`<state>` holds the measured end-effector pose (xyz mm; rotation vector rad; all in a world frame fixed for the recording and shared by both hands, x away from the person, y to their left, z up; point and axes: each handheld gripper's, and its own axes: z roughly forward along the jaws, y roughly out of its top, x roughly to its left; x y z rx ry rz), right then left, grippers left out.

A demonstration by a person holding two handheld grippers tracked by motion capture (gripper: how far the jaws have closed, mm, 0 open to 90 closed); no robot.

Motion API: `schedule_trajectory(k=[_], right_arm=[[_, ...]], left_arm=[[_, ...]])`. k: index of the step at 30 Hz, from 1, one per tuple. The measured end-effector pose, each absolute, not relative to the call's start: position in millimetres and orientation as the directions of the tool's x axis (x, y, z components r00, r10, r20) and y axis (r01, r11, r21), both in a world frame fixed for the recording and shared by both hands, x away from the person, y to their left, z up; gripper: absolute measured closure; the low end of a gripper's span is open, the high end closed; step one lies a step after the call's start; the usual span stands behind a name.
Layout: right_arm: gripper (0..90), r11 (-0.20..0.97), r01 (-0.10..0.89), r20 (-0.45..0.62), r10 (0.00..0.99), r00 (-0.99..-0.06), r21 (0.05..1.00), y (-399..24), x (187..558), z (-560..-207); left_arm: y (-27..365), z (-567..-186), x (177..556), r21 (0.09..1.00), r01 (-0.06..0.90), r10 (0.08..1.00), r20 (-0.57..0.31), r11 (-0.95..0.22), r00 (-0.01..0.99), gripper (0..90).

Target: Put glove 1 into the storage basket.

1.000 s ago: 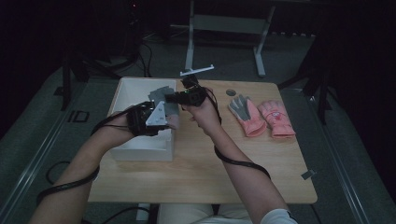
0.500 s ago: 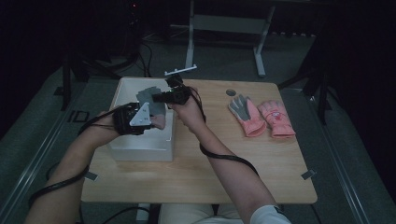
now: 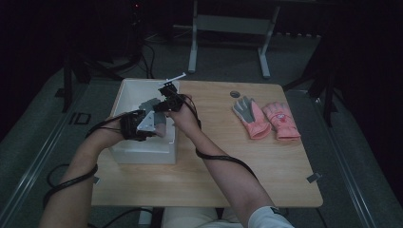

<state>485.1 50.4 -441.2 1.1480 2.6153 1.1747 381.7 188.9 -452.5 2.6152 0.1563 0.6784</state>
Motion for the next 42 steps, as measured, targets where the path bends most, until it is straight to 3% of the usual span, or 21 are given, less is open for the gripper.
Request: schedule_trajectory(k=[6,11,16,20,30,37,42], right_arm=[[67.1,0.482,0.613,0.193,0.666,-0.721,0.627,55.6,489.6,-440.0],[56.2,0.435,0.620,0.197,0.693,-0.693,0.653,39.2,492.8,-434.8],[50.9,0.378,0.624,0.231,0.699,-0.677,0.684,13.4,494.0,-423.2],[50.2,0.351,0.610,0.254,0.681,-0.687,0.710,-10.8,486.8,-412.4],[52.2,0.358,0.521,0.203,0.640,-0.741,0.774,-67.5,454.5,-397.5],[52.4,0.364,0.492,0.178,0.633,-0.754,0.791,-100.5,443.5,-399.4],[53.3,0.383,0.461,0.137,0.631,-0.763,0.800,-128.1,435.9,-405.0]], left_arm=[[186.2,-462.5,392.8,0.438,0.044,0.234,0.390,-0.898,0.890,67.7],[180.0,-469.9,402.7,0.409,0.107,0.253,0.323,-0.906,0.912,63.9],[174.9,-477.8,405.5,0.380,0.175,0.287,0.262,-0.908,0.921,52.0],[175.5,-475.9,401.9,0.356,0.198,0.302,0.268,-0.913,0.915,44.9],[174.3,-436.9,391.5,0.493,0.232,0.400,0.269,-0.839,0.876,45.2],[160.7,-420.4,389.1,0.520,0.224,0.406,0.267,-0.824,0.874,45.4],[146.9,-409.4,389.1,0.576,0.254,0.440,0.209,-0.777,0.873,46.4]])
